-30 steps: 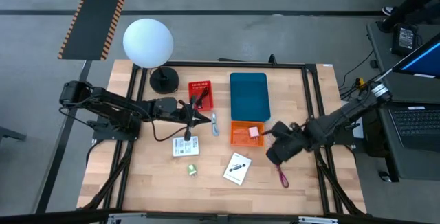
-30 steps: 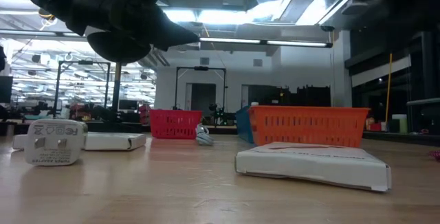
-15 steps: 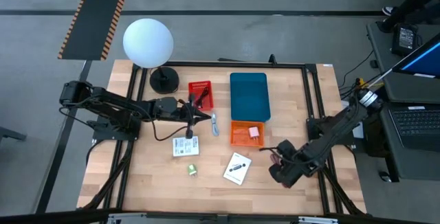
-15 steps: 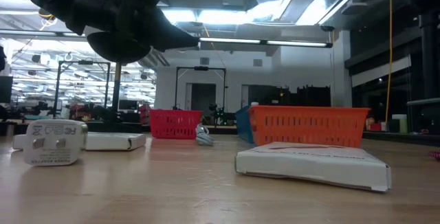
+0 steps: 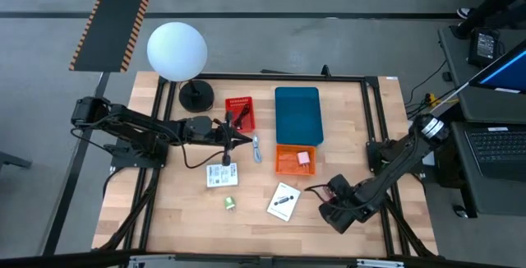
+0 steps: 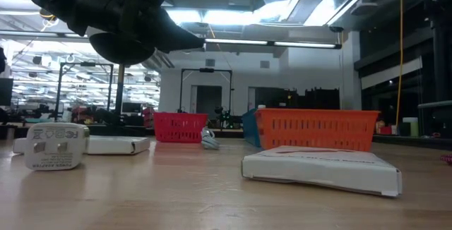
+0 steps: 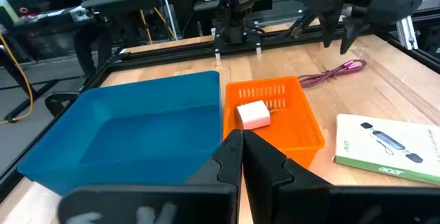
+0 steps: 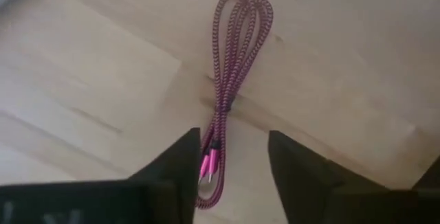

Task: Pick and place items into bin
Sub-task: Put the pink charger cable into the red bin

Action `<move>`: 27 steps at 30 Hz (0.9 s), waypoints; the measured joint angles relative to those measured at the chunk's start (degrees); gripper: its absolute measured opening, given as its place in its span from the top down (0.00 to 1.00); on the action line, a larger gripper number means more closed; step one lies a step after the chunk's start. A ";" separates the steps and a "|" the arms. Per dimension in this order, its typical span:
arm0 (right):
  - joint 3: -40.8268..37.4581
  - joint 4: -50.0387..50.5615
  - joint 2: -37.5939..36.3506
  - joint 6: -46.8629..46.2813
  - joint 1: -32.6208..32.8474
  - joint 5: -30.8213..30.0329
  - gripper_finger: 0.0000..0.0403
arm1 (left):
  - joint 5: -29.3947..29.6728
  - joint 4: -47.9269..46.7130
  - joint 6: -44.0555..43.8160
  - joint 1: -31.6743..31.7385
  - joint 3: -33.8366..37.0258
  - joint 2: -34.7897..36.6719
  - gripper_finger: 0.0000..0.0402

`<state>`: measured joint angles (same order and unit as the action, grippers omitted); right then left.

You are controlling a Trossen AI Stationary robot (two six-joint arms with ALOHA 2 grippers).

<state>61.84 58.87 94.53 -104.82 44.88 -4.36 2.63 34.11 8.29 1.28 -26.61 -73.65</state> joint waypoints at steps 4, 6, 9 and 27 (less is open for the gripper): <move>0.00 -0.09 1.94 0.12 0.00 0.07 0.54 | 0.00 0.02 -0.02 0.00 0.00 0.00 0.99; 0.00 -0.33 2.48 0.14 0.00 0.09 0.50 | 0.00 0.03 -0.05 0.00 -0.02 0.00 0.99; -0.20 -1.80 2.91 0.23 0.00 0.08 0.48 | 0.00 0.07 -0.09 0.00 0.00 0.00 0.99; -11.56 -15.39 2.60 -0.02 -0.02 -0.38 0.58 | 0.92 0.42 -0.04 0.00 -0.02 0.00 0.99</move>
<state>50.29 43.48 97.14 -104.84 44.86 -4.74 3.55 34.52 8.25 1.28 -26.63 -73.65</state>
